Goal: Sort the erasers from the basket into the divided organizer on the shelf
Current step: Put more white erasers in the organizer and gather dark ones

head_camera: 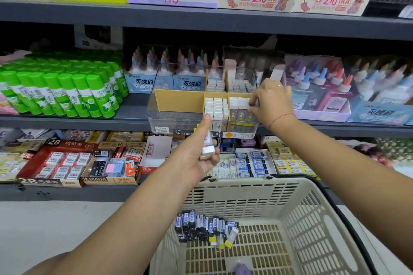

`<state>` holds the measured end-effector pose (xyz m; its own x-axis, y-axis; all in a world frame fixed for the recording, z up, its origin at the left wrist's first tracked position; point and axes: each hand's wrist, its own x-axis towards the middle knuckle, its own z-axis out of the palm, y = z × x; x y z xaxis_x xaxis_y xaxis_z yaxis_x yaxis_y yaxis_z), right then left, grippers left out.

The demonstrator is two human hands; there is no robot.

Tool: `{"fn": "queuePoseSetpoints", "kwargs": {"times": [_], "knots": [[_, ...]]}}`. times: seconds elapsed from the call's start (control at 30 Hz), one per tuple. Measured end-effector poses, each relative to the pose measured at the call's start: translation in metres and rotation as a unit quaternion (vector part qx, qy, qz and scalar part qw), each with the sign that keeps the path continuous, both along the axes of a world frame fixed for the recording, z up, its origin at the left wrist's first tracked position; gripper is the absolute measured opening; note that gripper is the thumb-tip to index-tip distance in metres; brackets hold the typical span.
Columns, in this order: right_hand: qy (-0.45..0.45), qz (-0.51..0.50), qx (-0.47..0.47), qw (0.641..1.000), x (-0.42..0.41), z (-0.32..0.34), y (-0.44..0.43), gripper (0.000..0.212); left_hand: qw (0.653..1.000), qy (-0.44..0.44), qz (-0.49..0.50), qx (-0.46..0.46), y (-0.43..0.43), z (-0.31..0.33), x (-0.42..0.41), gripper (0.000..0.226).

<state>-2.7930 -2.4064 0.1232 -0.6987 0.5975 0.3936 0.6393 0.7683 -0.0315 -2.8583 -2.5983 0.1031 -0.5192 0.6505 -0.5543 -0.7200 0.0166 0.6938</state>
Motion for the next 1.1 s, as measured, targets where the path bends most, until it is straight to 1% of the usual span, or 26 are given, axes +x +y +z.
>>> {"fn": "queuePoseSetpoints", "kwargs": {"times": [0.07, 0.13, 0.17, 0.2, 0.23, 0.27, 0.3, 0.33, 0.43, 0.5, 0.6, 0.63, 0.67, 0.7, 0.73, 0.77, 0.8, 0.83, 0.87, 0.9, 0.93, 1.0, 1.1], "knots": [[0.005, 0.001, -0.034, 0.999, 0.005, 0.006, -0.006, 0.016, 1.0, -0.004, -0.008, 0.004, 0.001, -0.001, 0.0, 0.048], [0.072, 0.042, -0.103, 0.991, 0.012, 0.014, -0.023, 0.023, 1.0, -0.01, -0.022, 0.019, 0.002, 0.0, -0.001, 0.055], [0.114, 0.084, -0.169, 0.976, 0.016, 0.018, -0.037, 0.024, 0.999, -0.009, -0.03, 0.026, 0.003, 0.0, 0.0, 0.058], [0.142, 0.13, -0.258, 0.947, 0.021, 0.021, -0.053, 0.024, 0.999, -0.007, -0.036, 0.034, 0.004, 0.001, 0.001, 0.058], [0.152, 0.168, -0.36, 0.905, 0.025, 0.022, -0.071, 0.025, 0.998, -0.004, -0.042, 0.044, 0.004, 0.002, 0.002, 0.056], [0.153, 0.187, -0.453, 0.858, 0.028, 0.021, -0.086, 0.027, 0.997, 0.0, -0.048, 0.057, 0.005, 0.003, 0.003, 0.052], [0.149, 0.184, -0.519, 0.821, 0.03, 0.017, -0.098, 0.03, 0.996, 0.005, -0.054, 0.07, 0.005, 0.004, 0.005, 0.05], [0.15, 0.174, -0.554, 0.801, 0.031, 0.012, -0.107, 0.031, 0.995, 0.009, -0.056, 0.077, 0.005, 0.005, 0.006, 0.05], [0.188, 0.145, -0.593, 0.769, 0.031, 0.002, -0.119, 0.015, 0.996, 0.02, -0.044, 0.07, 0.006, 0.002, 0.007, 0.064], [0.203, 0.128, -0.619, 0.748, 0.031, 0.0, -0.118, 0.013, 0.998, 0.02, -0.033, 0.057, 0.006, 0.001, 0.006, 0.068], [0.199, 0.116, -0.636, 0.736, 0.031, 0.009, -0.107, 0.012, 0.999, 0.01, -0.013, 0.049, 0.006, 0.001, 0.002, 0.05], [0.211, 0.117, -0.629, 0.739, 0.031, 0.015, -0.097, 0.011, 0.999, -0.002, -0.004, 0.051, 0.006, 0.002, -0.001, 0.045], [0.224, 0.122, -0.605, 0.754, 0.031, 0.024, -0.086, 0.01, 0.998, -0.017, 0.002, 0.057, 0.005, 0.002, -0.003, 0.042], [0.225, 0.13, -0.556, 0.79, 0.032, 0.033, -0.073, 0.007, 0.998, -0.031, 0.006, 0.063, 0.005, 0.001, -0.005, 0.041], [0.205, 0.136, -0.482, 0.841, 0.032, 0.042, -0.059, 0.004, 0.997, -0.04, 0.009, 0.065, 0.005, 0.001, -0.006, 0.041], [0.167, 0.138, -0.399, 0.891, 0.031, 0.05, -0.046, 0.004, 0.997, -0.045, 0.013, 0.062, 0.005, 0.0, -0.007, 0.041], [0.113, 0.136, -0.313, 0.933, 0.03, 0.057, -0.033, 0.008, 0.997, -0.048, 0.016, 0.057, 0.005, 0.0, -0.007, 0.041], [0.052, 0.129, -0.232, 0.963, 0.027, 0.061, -0.023, 0.012, 0.997, -0.049, 0.018, 0.052, 0.004, 0.001, -0.006, 0.041], [-0.003, 0.124, -0.164, 0.979, 0.023, 0.062, -0.015, 0.017, 0.997, -0.05, 0.019, 0.048, 0.004, 0.002, -0.005, 0.04], [-0.045, 0.125, -0.117, 0.984, 0.018, 0.061, -0.01, 0.021, 0.998, -0.048, 0.018, 0.044, 0.005, 0.003, -0.004, 0.041], [-0.075, 0.13, -0.09, 0.985, 0.012, 0.059, -0.008, 0.024, 0.998, -0.047, 0.018, 0.04, 0.005, 0.004, -0.004, 0.041], [-0.089, 0.144, -0.08, 0.982, 0.001, 0.051, -0.008, 0.026, 0.998, -0.047, 0.017, 0.036, 0.006, 0.005, -0.003, 0.041], [-0.063, 0.156, -0.095, 0.981, -0.011, 0.036, -0.007, 0.022, 0.998, -0.05, 0.019, 0.035, 0.005, 0.006, -0.004, 0.041]]}}
